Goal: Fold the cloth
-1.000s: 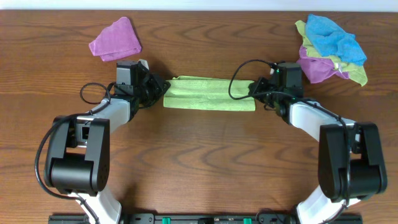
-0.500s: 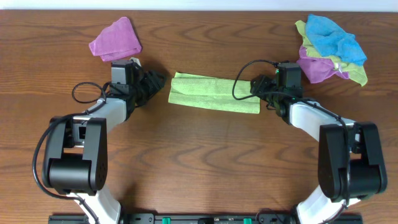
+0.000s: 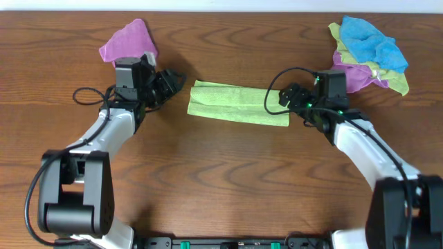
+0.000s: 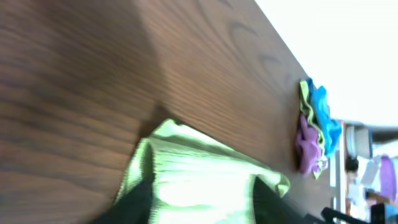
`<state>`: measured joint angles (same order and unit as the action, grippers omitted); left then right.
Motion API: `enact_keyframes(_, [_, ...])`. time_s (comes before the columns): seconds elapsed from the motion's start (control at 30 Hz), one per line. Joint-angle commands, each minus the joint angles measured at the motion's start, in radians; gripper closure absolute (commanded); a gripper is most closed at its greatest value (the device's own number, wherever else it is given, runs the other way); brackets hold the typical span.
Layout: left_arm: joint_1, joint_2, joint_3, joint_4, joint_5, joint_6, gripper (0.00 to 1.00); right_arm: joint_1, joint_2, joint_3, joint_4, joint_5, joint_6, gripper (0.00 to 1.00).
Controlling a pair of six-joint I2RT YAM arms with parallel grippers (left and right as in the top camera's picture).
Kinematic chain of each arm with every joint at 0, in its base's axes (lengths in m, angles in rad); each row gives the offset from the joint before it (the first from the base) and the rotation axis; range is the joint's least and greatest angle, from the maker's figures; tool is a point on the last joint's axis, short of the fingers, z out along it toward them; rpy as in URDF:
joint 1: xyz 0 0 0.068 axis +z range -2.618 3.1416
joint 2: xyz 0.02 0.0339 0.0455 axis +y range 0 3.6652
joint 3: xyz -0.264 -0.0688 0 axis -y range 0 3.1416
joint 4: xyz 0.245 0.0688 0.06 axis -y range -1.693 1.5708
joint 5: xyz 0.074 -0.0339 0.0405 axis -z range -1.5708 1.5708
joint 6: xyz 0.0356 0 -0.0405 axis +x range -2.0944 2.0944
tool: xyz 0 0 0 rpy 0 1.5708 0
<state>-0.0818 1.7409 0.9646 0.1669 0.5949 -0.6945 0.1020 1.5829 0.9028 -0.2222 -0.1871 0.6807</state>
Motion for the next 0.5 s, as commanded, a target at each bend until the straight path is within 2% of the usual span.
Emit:
enact_keyframes(0.0, [-0.062,0.0,0.014,-0.006,-0.001,-0.009,0.7,-0.005,-0.047,0.013,-0.032,-0.026,0.053,0.01])
enact_keyframes(0.07, [-0.098,0.0,0.014,-0.01,-0.054,-0.009,0.83,-0.005,-0.058,0.013,-0.064,-0.069,0.1,0.01])
enact_keyframes(0.23, [-0.146,0.037,0.014,-0.01,-0.132,-0.009,0.95,-0.005,-0.056,-0.014,-0.122,-0.14,0.187,0.01])
enact_keyframes(0.47, [-0.148,0.154,0.015,0.009,-0.123,-0.017,0.94,-0.005,-0.051,-0.119,-0.036,-0.139,0.262,0.01])
